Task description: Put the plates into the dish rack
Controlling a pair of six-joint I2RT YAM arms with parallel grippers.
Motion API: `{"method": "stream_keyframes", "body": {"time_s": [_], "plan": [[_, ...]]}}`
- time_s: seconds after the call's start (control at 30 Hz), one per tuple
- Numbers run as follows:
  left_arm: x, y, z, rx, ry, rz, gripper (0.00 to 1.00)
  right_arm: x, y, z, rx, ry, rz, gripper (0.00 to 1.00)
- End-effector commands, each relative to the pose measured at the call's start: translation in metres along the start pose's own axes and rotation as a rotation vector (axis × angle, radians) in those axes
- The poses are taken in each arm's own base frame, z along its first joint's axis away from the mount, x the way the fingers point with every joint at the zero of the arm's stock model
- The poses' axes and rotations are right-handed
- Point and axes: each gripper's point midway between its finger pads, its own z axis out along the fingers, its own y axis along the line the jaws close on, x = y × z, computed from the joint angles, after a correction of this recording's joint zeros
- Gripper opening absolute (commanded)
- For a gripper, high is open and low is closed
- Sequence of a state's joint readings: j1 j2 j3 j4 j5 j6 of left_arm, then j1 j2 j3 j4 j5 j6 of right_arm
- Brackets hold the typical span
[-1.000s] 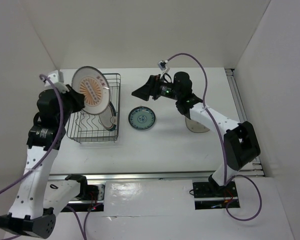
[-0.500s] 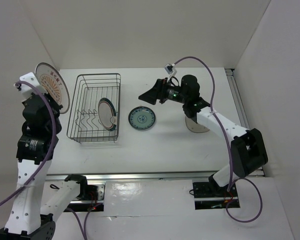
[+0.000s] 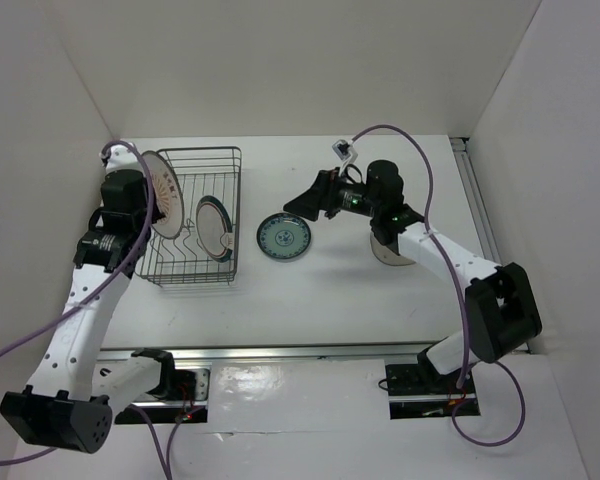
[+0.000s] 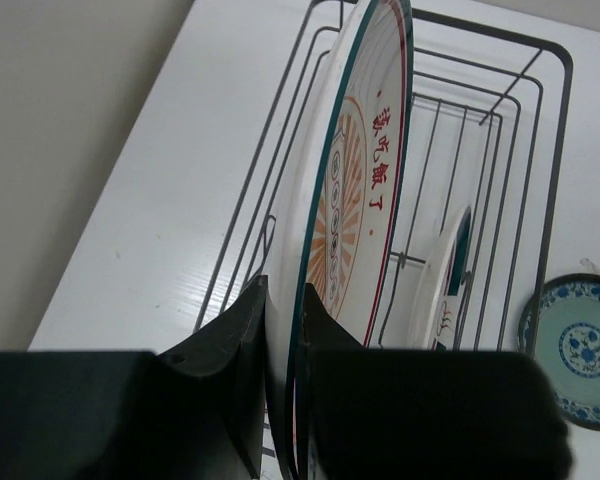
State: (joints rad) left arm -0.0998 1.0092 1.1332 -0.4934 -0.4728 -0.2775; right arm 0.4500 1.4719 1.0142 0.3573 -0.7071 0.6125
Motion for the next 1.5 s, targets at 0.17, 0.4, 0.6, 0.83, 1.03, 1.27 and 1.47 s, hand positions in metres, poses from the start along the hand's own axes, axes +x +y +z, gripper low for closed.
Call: {"method": "stream_keyframes", "body": {"time_s": [0.17, 0.4, 0.6, 0.83, 1.03, 1.27, 1.47], "plan": [[-0.012, -0.03, 0.013, 0.115, -0.058, -0.075, 0.0, -0.013, 0.018, -0.016, -0.045, -0.041, -0.084, 1.0], [0.0, -0.037, 0.024, 0.131, -0.029, -0.063, 0.0, -0.019, 0.024, -0.025, -0.036, -0.063, -0.093, 1.0], [0.015, -0.037, 0.029, 0.123, 0.006, -0.058, 0.0, -0.021, 0.026, -0.027, -0.033, -0.074, -0.099, 1.0], [0.029, -0.037, 0.037, 0.111, 0.042, -0.052, 0.0, -0.022, 0.03, -0.03, -0.037, -0.08, -0.105, 1.0], [0.035, -0.043, 0.039, 0.139, 0.059, -0.049, 0.0, -0.023, 0.034, -0.034, -0.035, -0.092, -0.112, 1.0], [0.038, -0.049, 0.04, 0.167, 0.075, -0.046, 0.0, -0.018, 0.032, -0.036, -0.03, -0.086, -0.106, 1.0], [0.041, -0.049, 0.042, 0.165, 0.083, -0.042, 0.0, -0.018, 0.032, -0.036, -0.037, -0.095, -0.106, 1.0]]}}
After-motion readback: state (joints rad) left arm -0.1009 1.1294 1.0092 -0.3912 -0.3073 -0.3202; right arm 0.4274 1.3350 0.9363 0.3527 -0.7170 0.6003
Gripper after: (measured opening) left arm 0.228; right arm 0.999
